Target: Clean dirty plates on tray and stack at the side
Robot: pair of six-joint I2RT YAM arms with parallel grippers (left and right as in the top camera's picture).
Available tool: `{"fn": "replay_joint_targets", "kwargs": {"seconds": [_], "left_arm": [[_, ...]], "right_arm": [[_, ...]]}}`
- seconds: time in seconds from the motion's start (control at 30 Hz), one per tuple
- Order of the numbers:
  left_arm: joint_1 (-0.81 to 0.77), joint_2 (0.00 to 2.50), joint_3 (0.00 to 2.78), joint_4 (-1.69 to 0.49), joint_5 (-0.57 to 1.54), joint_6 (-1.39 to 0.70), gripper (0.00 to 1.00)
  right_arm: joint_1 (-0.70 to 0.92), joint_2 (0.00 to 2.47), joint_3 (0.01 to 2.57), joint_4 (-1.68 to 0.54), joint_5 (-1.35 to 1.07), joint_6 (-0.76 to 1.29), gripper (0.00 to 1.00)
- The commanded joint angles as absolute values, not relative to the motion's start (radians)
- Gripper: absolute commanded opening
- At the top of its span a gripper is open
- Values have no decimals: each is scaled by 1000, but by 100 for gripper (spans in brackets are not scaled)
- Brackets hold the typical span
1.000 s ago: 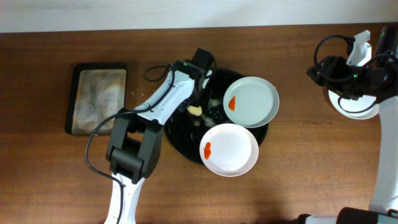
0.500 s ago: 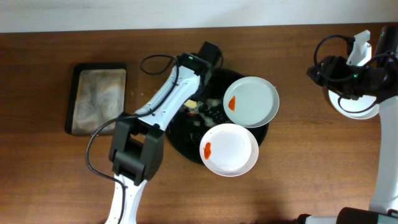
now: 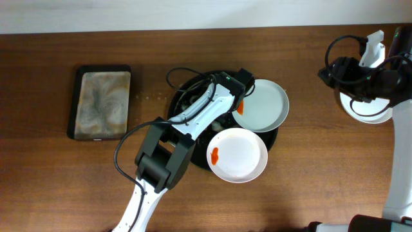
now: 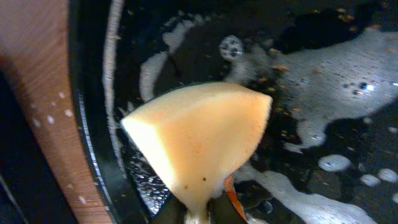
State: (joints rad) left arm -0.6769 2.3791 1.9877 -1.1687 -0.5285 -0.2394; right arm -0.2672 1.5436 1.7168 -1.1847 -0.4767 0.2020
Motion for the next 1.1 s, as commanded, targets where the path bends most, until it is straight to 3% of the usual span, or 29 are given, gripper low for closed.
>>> {"fn": "replay_joint_targets", "kwargs": {"seconds": [0.0, 0.3, 0.5, 0.63, 0.83, 1.07], "left_arm": [[-699, 2381, 1998, -1165, -583, -269, 22], [-791, 2381, 1998, -1155, -494, -269, 25], [-797, 2380, 2019, -1174, -492, -269, 42], [-795, 2378, 2146, -1251, -439, -270, 43], [-728, 2378, 2321, -1319, -245, -269, 45], [-552, 2400, 2252, -1312, 44, -278, 49]], "right_arm": [[-259, 1538, 1723, -1182, -471, 191, 56], [-259, 1538, 1723, -1174, -477, 191, 56], [-259, 1538, 1723, -1168, -490, 191, 56], [-259, 1538, 1723, -1164, -490, 191, 56], [-259, 1538, 1723, -1164, -490, 191, 56], [-259, 1538, 1723, -1164, -490, 191, 57]]}}
